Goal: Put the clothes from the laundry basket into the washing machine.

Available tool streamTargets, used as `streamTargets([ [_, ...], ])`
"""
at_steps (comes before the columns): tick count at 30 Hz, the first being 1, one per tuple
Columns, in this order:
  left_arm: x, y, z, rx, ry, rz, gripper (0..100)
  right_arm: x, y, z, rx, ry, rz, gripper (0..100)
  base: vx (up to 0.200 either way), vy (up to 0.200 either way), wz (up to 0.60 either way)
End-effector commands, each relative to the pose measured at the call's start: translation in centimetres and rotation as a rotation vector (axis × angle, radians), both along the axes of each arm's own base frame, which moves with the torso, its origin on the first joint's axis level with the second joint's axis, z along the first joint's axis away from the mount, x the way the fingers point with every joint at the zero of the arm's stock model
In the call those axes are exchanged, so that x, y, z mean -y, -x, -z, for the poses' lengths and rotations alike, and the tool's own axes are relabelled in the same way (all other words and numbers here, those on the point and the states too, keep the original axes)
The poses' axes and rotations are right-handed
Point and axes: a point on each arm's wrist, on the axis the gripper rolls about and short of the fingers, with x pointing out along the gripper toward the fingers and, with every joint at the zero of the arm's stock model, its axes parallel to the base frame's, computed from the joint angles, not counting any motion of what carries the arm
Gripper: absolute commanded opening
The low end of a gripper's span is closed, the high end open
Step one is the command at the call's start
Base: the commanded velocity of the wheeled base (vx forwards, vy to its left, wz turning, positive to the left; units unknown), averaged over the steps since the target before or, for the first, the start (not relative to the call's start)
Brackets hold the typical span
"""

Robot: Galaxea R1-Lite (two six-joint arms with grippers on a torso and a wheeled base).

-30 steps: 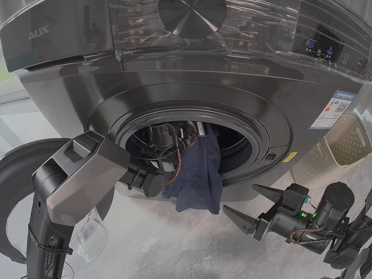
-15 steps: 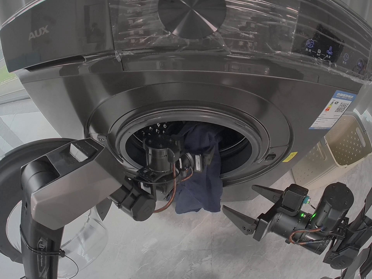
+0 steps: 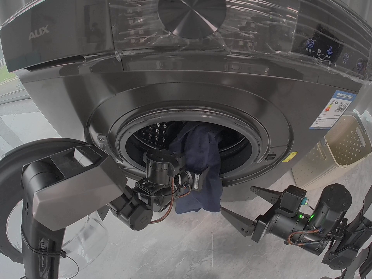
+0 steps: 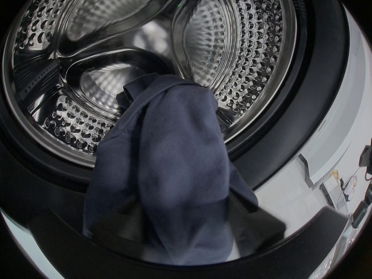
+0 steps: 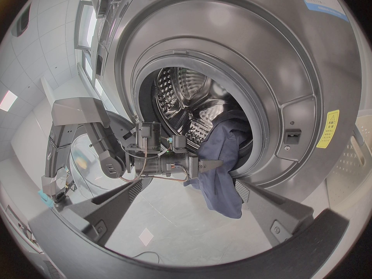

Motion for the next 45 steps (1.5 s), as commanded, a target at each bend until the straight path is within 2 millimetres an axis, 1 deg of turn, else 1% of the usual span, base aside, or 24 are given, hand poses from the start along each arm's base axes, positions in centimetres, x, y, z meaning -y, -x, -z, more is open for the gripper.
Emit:
streamTargets([
  [1, 0.4, -1.1, 0.6, 0.014, 0.013, -0.008, 0, 0.0, 0.0, 0.1, -0.002, 0.002, 0.001, 100, 0.0, 0.0, 0.0],
  [4, 1.2, -2.2, -1.4, 0.083, 0.069, -0.02, 0, 0.0, 0.0, 0.0, -0.001, 0.001, 0.001, 100, 0.0, 0.0, 0.0],
  [5, 1.7, -2.8, -2.9, 0.128, 0.115, -0.026, 0, 0.0, 0.0, 0.0, -0.001, 0.001, -0.001, 100, 0.0, 0.0, 0.0],
  [8, 2.4, -4.0, -5.3, 0.2, 0.196, -0.054, 0, 0.0, 0.0, 0.0, -0.001, 0.001, -0.001, 100, 0.0, 0.0, 0.0],
  [10, 2.4, -4.0, -5.3, 0.2, 0.196, -0.054, 0, 0.0, 0.0, 0.0, -0.001, 0.001, -0.001, 100, 0.0, 0.0, 0.0],
  [11, 2.7, -5.0, -6.4, 0.246, 0.237, -0.076, 0, 0.0, 0.0, 0.0, -0.001, 0.001, 0.001, 100, 0.0, 0.0, 0.0],
  [13, 2.7, -5.5, -6.7, 0.264, 0.252, -0.083, 0, 0.0, -0.1, 0.0, -0.001, 0.001, 0.002, 100, 0.0, 0.0, 0.0],
  [17, 2.5, -5.6, -7.1, 0.273, 0.264, -0.095, 0, 0.1, -0.1, 0.0, -0.001, 0.001, 0.005, 100, 0.0, 0.0, 0.0],
  [19, 2.5, -5.5, -7.0, 0.264, 0.261, -0.095, 0, 0.1, -0.1, 0.0, 0.0, 0.002, 0.005, 100, 0.0, 0.0, 0.0],
  [20, 2.4, -5.3, -6.9, 0.257, 0.255, -0.099, 100, 0.1, -0.1, 0.0, 0.0, 0.002, 0.005, 100, 0.0, 0.0, 0.0],
  [23, 2.3, -4.5, -6.6, 0.233, 0.238, -0.1, 100, 0.1, -0.2, 0.0, 0.0, 0.002, 0.007, 100, 0.0, 0.0, 0.0],
  [25, 1.9, -3.4, -6.5, 0.206, 0.215, -0.093, 100, 0.2, -0.2, 0.0, 0.0, 0.002, 0.008, 100, 0.0, 0.0, 0.0],
  [28, 1.6, -1.0, -7.1, 0.172, 0.189, -0.058, 100, 0.2, -0.2, 0.0, 0.001, 0.001, 0.008, 100, 0.0, 0.0, 0.0],
  [29, 1.2, -0.1, -7.2, 0.152, 0.174, -0.048, 100, 0.2, -0.1, 0.0, -0.001, 0.001, 0.008, 100, 0.0, 0.0, 0.0],
  [30, 0.8, 0.5, -7.2, 0.14, 0.165, -0.046, 100, 0.2, -0.1, 0.0, -0.001, 0.001, 0.008, 100, 0.0, 0.0, 0.0],
  [32, 0.3, 1.7, -6.5, 0.101, 0.134, -0.023, 100, 0.1, -0.1, 0.0, 0.0, 0.002, 0.005, 100, 0.0, 0.0, 0.0],
  [35, -0.4, 3.1, -4.1, 0.029, 0.078, 0.019, 100, 0.0, 0.0, 0.1, -0.002, 0.002, -0.001, 100, 0.0, 0.0, 0.0],
  [37, -0.6, 3.6, -3.0, 0.001, 0.065, 0.053, 100, -0.1, 0.0, 0.1, -0.001, 0.001, -0.001, 100, 0.0, 0.0, 0.0],
  [39, -0.5, 3.7, -2.6, -0.001, 0.069, 0.068, 100, -0.1, 0.0, 0.1, -0.001, 0.001, -0.001, 100, 0.0, 0.0, 0.0],
  [40, -0.2, 3.2, -1.4, -0.012, 0.061, 0.069, 100, 0.0, 0.0, 0.1, -0.002, 0.002, -0.001, 100, 0.0, 0.0, 0.0],
  [43, 0.1, 2.1, 0.2, -0.021, 0.052, 0.057, 100, 0.0, 0.0, 0.1, -0.003, 0.003, -0.001, 100, 0.0, 0.0, 0.0],
  [44, 0.1, 1.8, 0.7, -0.022, 0.049, 0.051, 0, 0.0, 0.0, 0.1, -0.002, 0.002, -0.001, 100, 0.0, 0.0, 0.0],
  [45, -0.1, 1.4, 1.1, -0.023, 0.046, 0.042, 0, 0.0, 0.0, 0.1, -0.002, 0.002, -0.001, 100, 0.0, 0.0, 0.0],
])
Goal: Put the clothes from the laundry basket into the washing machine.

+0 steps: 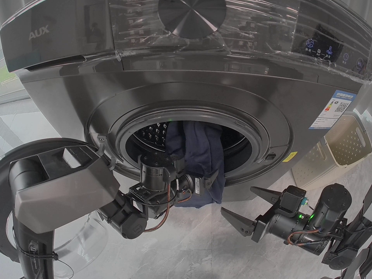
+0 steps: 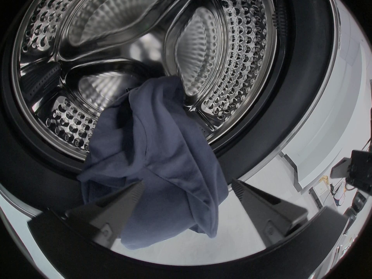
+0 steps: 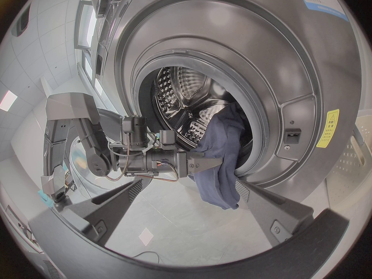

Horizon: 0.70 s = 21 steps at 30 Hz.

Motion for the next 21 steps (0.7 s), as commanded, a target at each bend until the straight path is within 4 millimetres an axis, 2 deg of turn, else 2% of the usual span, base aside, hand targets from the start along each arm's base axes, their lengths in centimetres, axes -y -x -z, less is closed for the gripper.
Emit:
streamTargets([
  [1, 0.1, -1.8, 2.8, -0.015, -0.018, -0.016, 0, 0.0, 0.0, 0.0, -0.001, 0.001, -0.002, 100, 0.0, 0.0, 0.0],
  [7, 0.7, -3.4, 2.9, 0.016, 0.004, -0.033, 0, -0.1, 0.0, 0.0, 0.0, 0.0, -0.002, 100, 0.0, 0.0, 0.0],
  [9, 1.0, -4.3, 2.0, 0.055, 0.033, -0.048, 0, -0.1, 0.0, 0.0, 0.0, 0.0, -0.002, 100, 0.0, 0.0, 0.0],
  [11, 1.4, -6.7, -1.1, 0.155, 0.109, -0.11, 0, 0.0, 0.0, 0.0, 0.0, 0.0, 0.0, 100, 0.0, 0.0, 0.0],
  [13, 1.6, -8.0, -2.5, 0.196, 0.139, -0.158, 0, -0.1, 0.0, 0.0, 0.0, 0.0, -0.002, 100, 0.0, 0.0, 0.0],
  [17, 2.5, -8.9, -4.5, 0.247, 0.185, -0.173, 0, -0.1, -0.1, 0.0, 0.002, -0.003, -0.002, 100, 0.0, 0.0, 0.0],
  [21, 3.1, -8.8, -5.3, 0.254, 0.217, -0.167, 0, 0.0, -0.1, 0.0, 0.001, -0.002, 0.003, 100, 0.0, 0.0, 0.0],
])
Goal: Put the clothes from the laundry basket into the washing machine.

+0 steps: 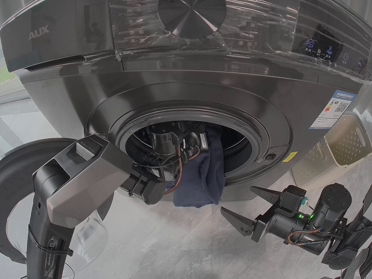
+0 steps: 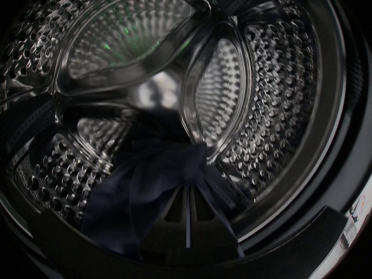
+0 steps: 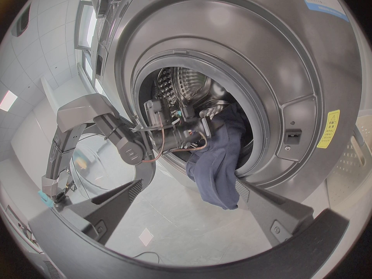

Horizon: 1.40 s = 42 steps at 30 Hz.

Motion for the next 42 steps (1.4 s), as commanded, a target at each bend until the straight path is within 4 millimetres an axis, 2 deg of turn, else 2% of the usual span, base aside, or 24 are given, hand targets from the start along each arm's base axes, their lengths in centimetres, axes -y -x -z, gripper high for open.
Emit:
streamTargets([
  [1, 0.7, -0.9, -1.0, 0.028, 0.045, -0.02, 0, 0.0, -0.1, 0.0, 0.0, 0.0, 0.003, 100, 0.0, 0.0, 0.0],
  [4, 0.4, -0.6, -0.6, 0.011, 0.033, -0.023, 0, 0.1, -0.1, 0.0, 0.002, 0.0, 0.005, 100, 0.0, 0.0, 0.0],
  [5, 0.3, -0.4, -0.3, -0.003, 0.023, -0.026, 100, 0.1, -0.1, 0.0, 0.002, 0.0, 0.005, 100, 0.0, 0.0, 0.0],
  [8, -0.3, 1.1, -0.8, -0.031, 0.005, -0.019, 100, 0.1, -0.1, 0.1, 0.0, 0.002, 0.003, 100, 0.0, 0.0, 0.0],
  [13, -1.1, 3.9, -0.1, -0.115, -0.063, 0.023, 100, 0.0, -0.1, 0.0, 0.001, -0.001, 0.002, 100, 0.0, 0.0, 0.0],
  [14, -1.6, 5.0, 0.7, -0.168, -0.103, 0.061, 100, 0.0, -0.1, 0.0, 0.001, -0.001, 0.002, 100, 0.0, 0.0, 0.0],
  [17, -1.9, 5.7, 2.1, -0.214, -0.14, 0.102, 100, -0.1, -0.1, 0.0, 0.001, -0.001, 0.0, 100, 0.0, 0.0, 0.0],
  [18, -1.9, 5.7, 2.1, -0.214, -0.14, 0.102, 100, -0.1, -0.1, 0.0, 0.001, -0.001, 0.0, 100, 0.0, 0.0, 0.0],
  [21, -1.7, 5.3, 4.2, -0.247, -0.165, 0.105, 100, 0.0, 0.0, 0.0, 0.0, 0.0, 0.0, 100, 0.0, 0.0, 0.0],
  [26, -1.2, 4.6, 6.5, -0.262, -0.177, 0.103, 100, 0.0, -0.1, 0.0, 0.002, 0.0, 0.0, 100, 0.0, 0.0, 0.0],
  [31, -0.8, 3.3, 7.4, -0.251, -0.174, 0.093, 100, -0.1, -0.1, 0.0, 0.002, -0.002, -0.001, 100, 0.0, 0.0, 0.0],
  [35, -0.4, 2.6, 7.2, -0.228, -0.158, 0.082, 100, 0.0, -0.1, -0.1, 0.003, -0.003, 0.002, 100, 0.0, 0.0, 0.0],
  [36, -0.3, 2.4, 6.9, -0.217, -0.15, 0.079, 0, 0.0, -0.1, -0.1, 0.004, -0.002, 0.003, 100, 0.0, 0.0, 0.0],
  [42, 0.3, 1.2, 3.1, -0.108, -0.07, 0.053, 0, 0.0, -0.1, -0.1, 0.005, -0.003, 0.002, 100, 0.0, 0.0, 0.0],
])
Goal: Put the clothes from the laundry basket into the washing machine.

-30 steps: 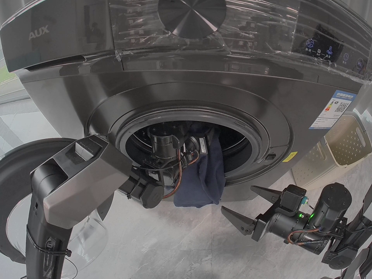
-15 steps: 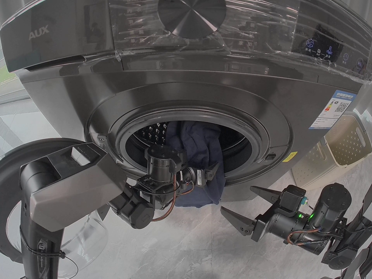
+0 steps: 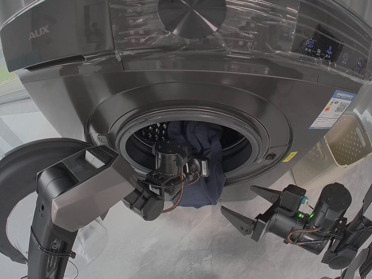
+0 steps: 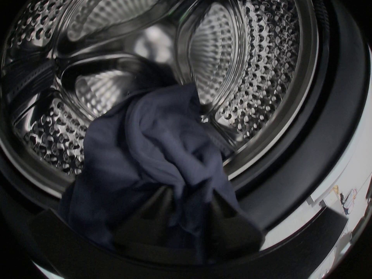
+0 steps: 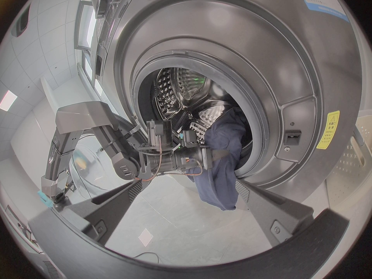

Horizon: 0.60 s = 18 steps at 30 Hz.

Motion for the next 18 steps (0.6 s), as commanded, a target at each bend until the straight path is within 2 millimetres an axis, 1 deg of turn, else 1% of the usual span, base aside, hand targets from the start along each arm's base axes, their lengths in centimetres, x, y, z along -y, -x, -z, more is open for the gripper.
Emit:
streamTargets([
  [1, 0.4, -0.9, -2.9, 0.084, 0.064, -0.021, 0, 0.0, 0.0, 0.0, 0.001, -0.001, -0.002, 100, 0.0, 0.0, 0.0],
  [2, 0.5, -0.9, -3.6, 0.099, 0.078, -0.023, 0, 0.0, 0.0, 0.0, 0.001, -0.001, -0.002, 100, 0.0, 0.0, 0.0],
  [7, 1.0, -1.8, -5.5, 0.161, 0.128, -0.052, 0, -0.1, 0.0, 0.0, 0.0, -0.002, -0.003, 100, 0.0, 0.0, 0.0],
  [8, 1.0, -1.9, -5.7, 0.166, 0.134, -0.057, 0, -0.1, 0.0, 0.0, 0.0, -0.002, -0.003, 100, 0.0, 0.0, 0.0],
  [10, 0.9, -3.0, -5.9, 0.19, 0.163, -0.093, 0, -0.1, 0.0, 0.0, 0.0, -0.002, -0.003, 100, 0.0, 0.0, 0.0],
  [13, 0.8, -4.0, -6.0, 0.214, 0.183, -0.126, 0, 0.0, 0.0, 0.0, 0.0, -0.002, 0.0, 100, 0.0, 0.0, 0.0],
  [18, 0.7, -4.7, -6.4, 0.234, 0.201, -0.16, 0, 0.0, -0.1, 0.0, 0.001, -0.001, 0.001, 100, 0.0, 0.0, 0.0],
])
